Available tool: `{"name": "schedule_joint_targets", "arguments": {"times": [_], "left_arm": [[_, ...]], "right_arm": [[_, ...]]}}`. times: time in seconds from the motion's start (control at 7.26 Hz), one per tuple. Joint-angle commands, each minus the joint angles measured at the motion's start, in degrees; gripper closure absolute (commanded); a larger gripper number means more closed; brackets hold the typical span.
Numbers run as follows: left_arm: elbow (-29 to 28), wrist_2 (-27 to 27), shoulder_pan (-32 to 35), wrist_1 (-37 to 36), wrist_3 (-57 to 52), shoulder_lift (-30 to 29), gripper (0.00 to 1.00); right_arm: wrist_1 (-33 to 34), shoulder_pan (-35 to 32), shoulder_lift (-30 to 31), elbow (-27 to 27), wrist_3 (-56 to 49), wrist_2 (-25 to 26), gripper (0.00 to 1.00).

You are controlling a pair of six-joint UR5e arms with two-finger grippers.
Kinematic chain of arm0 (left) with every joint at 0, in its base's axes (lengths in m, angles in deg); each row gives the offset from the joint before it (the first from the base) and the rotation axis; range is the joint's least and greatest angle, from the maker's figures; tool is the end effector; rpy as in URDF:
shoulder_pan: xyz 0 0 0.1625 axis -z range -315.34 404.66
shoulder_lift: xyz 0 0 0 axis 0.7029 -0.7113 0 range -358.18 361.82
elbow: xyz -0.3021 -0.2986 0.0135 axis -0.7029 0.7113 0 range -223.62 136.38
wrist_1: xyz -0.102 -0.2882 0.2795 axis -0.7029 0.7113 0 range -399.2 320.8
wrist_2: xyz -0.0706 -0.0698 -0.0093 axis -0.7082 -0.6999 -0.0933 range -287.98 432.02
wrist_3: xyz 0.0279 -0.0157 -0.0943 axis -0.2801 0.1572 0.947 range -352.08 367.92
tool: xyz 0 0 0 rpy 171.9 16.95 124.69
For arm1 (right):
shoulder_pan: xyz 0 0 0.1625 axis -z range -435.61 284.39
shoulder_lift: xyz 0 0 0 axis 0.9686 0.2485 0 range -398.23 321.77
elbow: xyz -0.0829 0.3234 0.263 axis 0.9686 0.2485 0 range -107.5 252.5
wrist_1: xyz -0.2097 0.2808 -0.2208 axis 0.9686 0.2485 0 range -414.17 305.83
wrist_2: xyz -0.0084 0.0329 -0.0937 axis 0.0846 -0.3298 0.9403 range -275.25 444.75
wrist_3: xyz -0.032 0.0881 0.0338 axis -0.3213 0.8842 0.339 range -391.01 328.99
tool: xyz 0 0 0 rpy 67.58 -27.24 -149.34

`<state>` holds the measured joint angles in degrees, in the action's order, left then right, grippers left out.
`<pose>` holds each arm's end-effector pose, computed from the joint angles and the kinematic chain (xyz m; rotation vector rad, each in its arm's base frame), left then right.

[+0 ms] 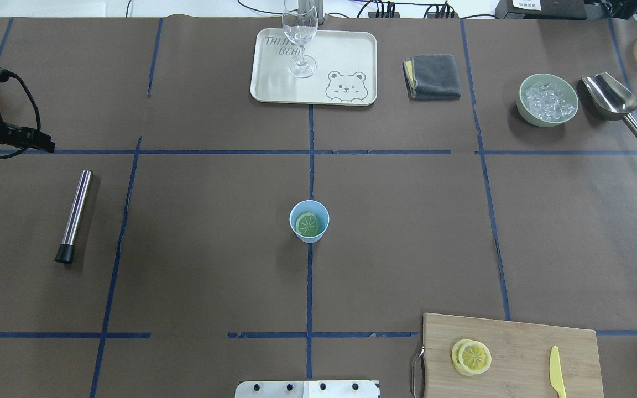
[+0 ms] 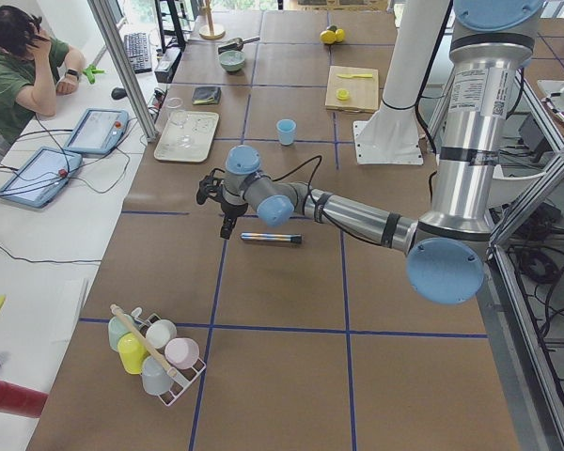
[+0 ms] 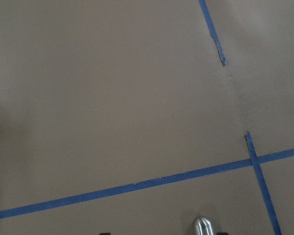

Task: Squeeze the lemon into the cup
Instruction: 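Move the left gripper to the top of the steel muddler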

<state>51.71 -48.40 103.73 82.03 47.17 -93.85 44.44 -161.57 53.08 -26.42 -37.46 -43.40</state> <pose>0.2159 -0.5218 0.5070 0.2970 0.8268 0.0598 0.0379 -0.4811 0.6156 -0.0030 -0.6669 -0.1705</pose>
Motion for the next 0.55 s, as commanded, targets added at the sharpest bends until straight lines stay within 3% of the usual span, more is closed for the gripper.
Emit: {"name": "schedule_joint_targets", "arguments": {"times": [0.0,0.41], "left_arm": [[-2.33,2.19,-3.33,2.08,2.22,-0.56,0.27],[-4.53,3.35,-6.76,2.08,5.13,-2.49,0.27]], "right_arm": [[0.00,0.00,0.09,0.04,0.03,0.09,0.00],[0.00,-0.09,0.09,-0.05,0.03,0.09,0.00]]}}
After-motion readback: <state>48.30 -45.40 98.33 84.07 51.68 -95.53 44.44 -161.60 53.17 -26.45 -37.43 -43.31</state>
